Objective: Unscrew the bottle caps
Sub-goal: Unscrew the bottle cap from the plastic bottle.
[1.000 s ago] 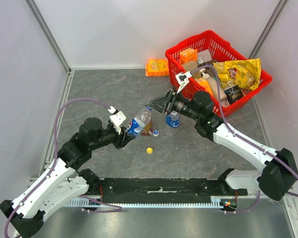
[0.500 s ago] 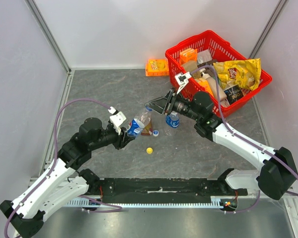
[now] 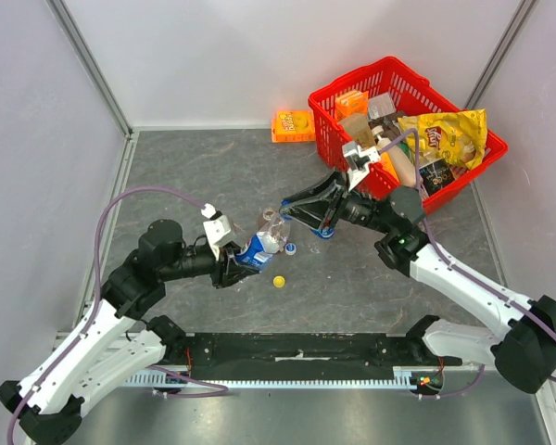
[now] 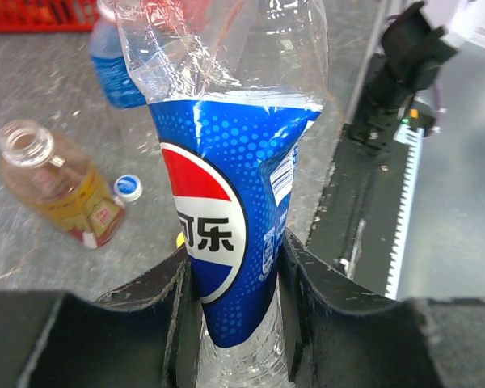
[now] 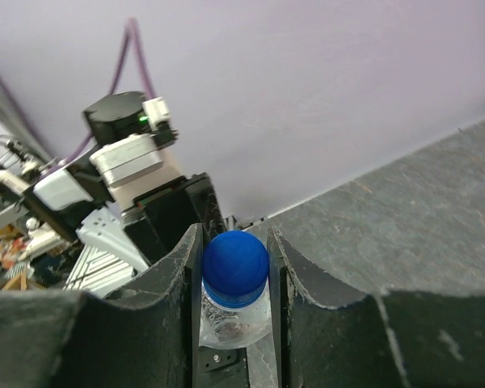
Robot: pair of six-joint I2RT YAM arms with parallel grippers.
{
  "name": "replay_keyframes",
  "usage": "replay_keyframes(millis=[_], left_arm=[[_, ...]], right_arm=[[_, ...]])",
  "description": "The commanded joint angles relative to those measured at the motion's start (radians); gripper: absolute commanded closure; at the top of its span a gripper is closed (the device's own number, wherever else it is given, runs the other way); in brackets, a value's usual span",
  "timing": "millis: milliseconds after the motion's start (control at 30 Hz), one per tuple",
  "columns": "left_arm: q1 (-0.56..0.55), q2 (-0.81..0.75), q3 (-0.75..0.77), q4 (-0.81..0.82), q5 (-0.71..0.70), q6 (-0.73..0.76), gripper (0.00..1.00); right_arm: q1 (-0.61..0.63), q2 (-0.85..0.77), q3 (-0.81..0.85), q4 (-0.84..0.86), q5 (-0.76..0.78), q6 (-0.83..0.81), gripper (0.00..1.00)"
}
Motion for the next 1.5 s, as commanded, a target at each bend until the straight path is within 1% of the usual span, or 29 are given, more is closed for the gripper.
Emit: replay_keyframes(millis=[0,167,267,433,567,633,800,967,1000,1067,1167,1233,1300,1333,1367,1467], left_arm=[[-0.008,-0.007,0.062,0.066,0.226,-0.031,0.98],[-0.008,-0.022,0.083,0.122,0.326,-0.110,0.98],[-0.008,-0.018,0.100,0.150,0.372,-0.165,0.98],[-0.008,0.001,0.099,0.248,0.513,-0.256,0.98],[-0.008,0.022,0.102,0.288,0.581,-0.287,0.98],[-0.010,0.031,0.097,0.314,0.612,-0.308,0.98],[-0.008,0.060,0.088,0.352,0.644,-0.348,0.98],[-0.008,0.047,0.079,0.352,0.627,-0.333,0.98],[-0.008,0.042,0.076,0.352,0.619,-0.330,0.98],[-0.008,0.033,0.071,0.340,0.601,-0.318,0.98],[-0.008,0.022,0.066,0.313,0.572,-0.293,0.98],[-0.010,0.019,0.063,0.305,0.563,-0.284,0.98],[-0.008,0.020,0.063,0.300,0.561,-0.278,0.98],[-0.010,0.019,0.062,0.296,0.561,-0.272,0.98],[-0.008,0.019,0.063,0.291,0.560,-0.265,0.98],[-0.008,0.017,0.065,0.270,0.549,-0.241,0.98]], right_arm=[[0.009,-0.039,-0.007,0.143,-0.144,-0.042,1.00],[0.009,-0.060,-0.028,0.319,-0.253,0.045,1.00],[0.009,-0.065,-0.047,0.473,-0.299,0.111,1.00],[0.012,-0.054,-0.054,0.716,-0.371,0.233,1.00],[0.022,-0.036,-0.036,0.864,-0.413,0.321,1.00],[0.027,-0.033,-0.028,0.895,-0.422,0.338,1.00],[0.036,-0.037,-0.033,0.910,-0.428,0.335,1.00],[0.039,-0.042,-0.034,0.867,-0.416,0.312,1.00],[0.039,-0.044,-0.034,0.849,-0.410,0.297,0.98],[0.038,-0.056,-0.033,0.799,-0.397,0.268,0.93],[0.038,-0.073,-0.025,0.743,-0.384,0.231,0.82],[0.039,-0.085,-0.018,0.709,-0.377,0.209,0.68],[0.039,-0.094,-0.012,0.674,-0.376,0.192,0.45],[0.039,-0.100,-0.008,0.666,-0.380,0.188,0.37],[0.039,-0.102,-0.005,0.662,-0.387,0.186,0.29],[0.039,-0.111,-0.005,0.662,-0.394,0.185,0.12]])
